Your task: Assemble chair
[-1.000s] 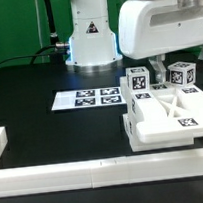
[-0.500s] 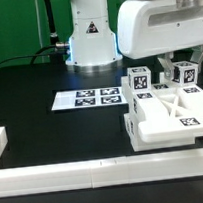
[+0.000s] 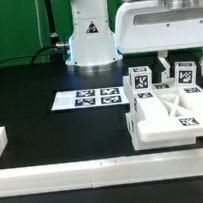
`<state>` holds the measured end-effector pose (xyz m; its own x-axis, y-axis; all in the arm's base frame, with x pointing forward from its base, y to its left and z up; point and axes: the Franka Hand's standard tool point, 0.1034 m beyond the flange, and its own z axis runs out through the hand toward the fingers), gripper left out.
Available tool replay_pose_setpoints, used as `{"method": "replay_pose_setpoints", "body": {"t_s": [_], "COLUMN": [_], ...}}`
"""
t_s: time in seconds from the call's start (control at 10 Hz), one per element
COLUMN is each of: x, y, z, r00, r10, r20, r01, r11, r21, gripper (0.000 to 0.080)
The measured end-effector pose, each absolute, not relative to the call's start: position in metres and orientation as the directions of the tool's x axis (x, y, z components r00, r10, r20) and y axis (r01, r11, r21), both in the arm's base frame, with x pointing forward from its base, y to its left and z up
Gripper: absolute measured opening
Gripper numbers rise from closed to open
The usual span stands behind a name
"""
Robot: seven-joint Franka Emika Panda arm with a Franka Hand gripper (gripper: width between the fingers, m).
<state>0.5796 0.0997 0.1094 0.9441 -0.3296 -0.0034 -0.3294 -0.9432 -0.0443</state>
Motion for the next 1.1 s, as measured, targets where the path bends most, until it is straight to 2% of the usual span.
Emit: {"method": "replay_pose_setpoints", "body": {"t_s": [0.3, 0.5, 0.6, 0.7, 0.8, 0.9, 1.1], "x": [0.5799, 0.5799, 0.5799, 0.58, 0.5805, 0.5806, 0.5807], "y": [0.1027, 0.1048, 0.1051, 0.1044, 0.1035, 0.1047, 0.1045], "z": [0.1097, 0.1099, 0.1099, 0.1102, 0.1109, 0.1112, 0.1109], "r00": [0.809, 0.75, 0.743, 0.778, 0.813, 0.85, 0.916], "r10": [-0.587, -0.661, -0.669, -0.628, -0.582, -0.527, -0.4], "r20": [-0.018, -0.024, -0.025, -0.022, -0.019, -0.015, -0.008], "r01": [-0.587, -0.661, -0.669, -0.628, -0.582, -0.527, -0.4], "r11": [-0.808, -0.749, -0.742, -0.777, -0.812, -0.848, -0.915], "r21": [-0.043, -0.044, -0.044, -0.046, -0.048, -0.047, -0.049], "gripper": [0.0279, 0.0279, 0.0351, 0.0351, 0.0511, 0.0619, 0.0643]}}
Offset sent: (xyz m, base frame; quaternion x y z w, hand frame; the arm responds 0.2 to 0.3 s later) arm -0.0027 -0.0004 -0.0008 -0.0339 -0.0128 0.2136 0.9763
